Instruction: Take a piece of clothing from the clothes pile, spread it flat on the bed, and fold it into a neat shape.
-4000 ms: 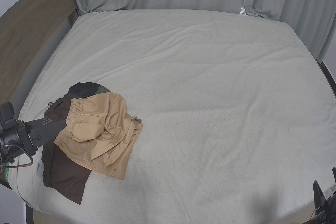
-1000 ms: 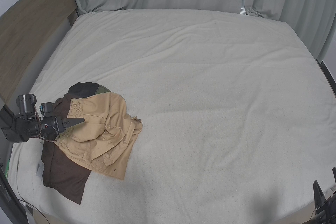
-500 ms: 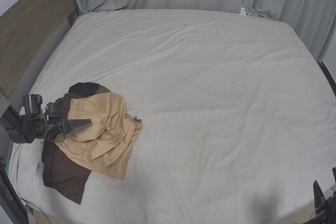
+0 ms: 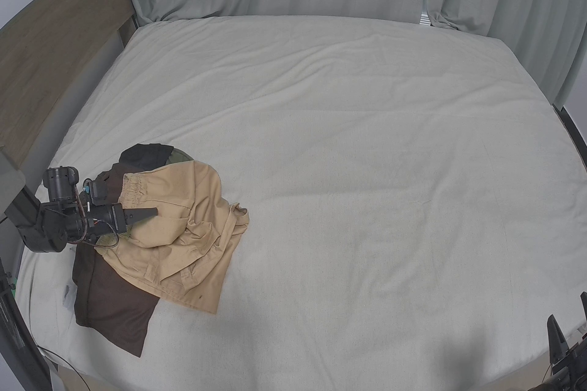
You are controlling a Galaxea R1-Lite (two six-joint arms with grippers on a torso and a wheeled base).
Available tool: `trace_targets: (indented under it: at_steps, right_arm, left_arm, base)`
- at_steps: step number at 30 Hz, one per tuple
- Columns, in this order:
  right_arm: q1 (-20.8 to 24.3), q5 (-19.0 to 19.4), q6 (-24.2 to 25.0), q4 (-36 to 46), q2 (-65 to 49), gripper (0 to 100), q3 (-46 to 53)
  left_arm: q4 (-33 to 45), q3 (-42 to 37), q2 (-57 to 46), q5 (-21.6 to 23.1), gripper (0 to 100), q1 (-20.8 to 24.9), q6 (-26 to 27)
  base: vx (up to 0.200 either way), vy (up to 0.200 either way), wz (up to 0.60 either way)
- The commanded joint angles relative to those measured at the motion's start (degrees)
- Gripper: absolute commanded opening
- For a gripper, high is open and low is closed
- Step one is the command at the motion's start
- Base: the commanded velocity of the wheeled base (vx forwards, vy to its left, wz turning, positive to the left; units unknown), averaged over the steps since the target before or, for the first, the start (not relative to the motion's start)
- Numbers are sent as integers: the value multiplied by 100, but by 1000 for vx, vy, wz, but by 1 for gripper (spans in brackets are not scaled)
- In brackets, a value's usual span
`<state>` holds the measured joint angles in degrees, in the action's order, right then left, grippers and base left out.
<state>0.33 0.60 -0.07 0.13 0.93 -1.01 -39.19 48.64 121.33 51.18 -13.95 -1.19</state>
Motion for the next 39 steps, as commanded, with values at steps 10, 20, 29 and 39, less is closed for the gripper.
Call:
trace_targets:
  at_steps: [10, 20, 29, 39]
  right_arm:
    - [2, 2, -1, 4, -93, 100, 101]
    - [2, 2, -1, -5, -93, 100, 101]
    - [2, 2, -1, 4, -93, 100, 101]
    - [2, 2, -1, 4, -93, 100, 101]
  left_arm:
    - [-1, -285, -417, 86, 0, -3, -30]
    - [-9, -944, -1358, 173, 0, 129, -91]
    - [-9, -1348, -2430, 129, 0, 428, -742]
    - [-1, -1735, -3309, -161, 0, 753, -1252]
  base:
    - [0, 0, 0]
    - [0, 0, 0]
    - [0, 0, 0]
    - [0, 0, 0]
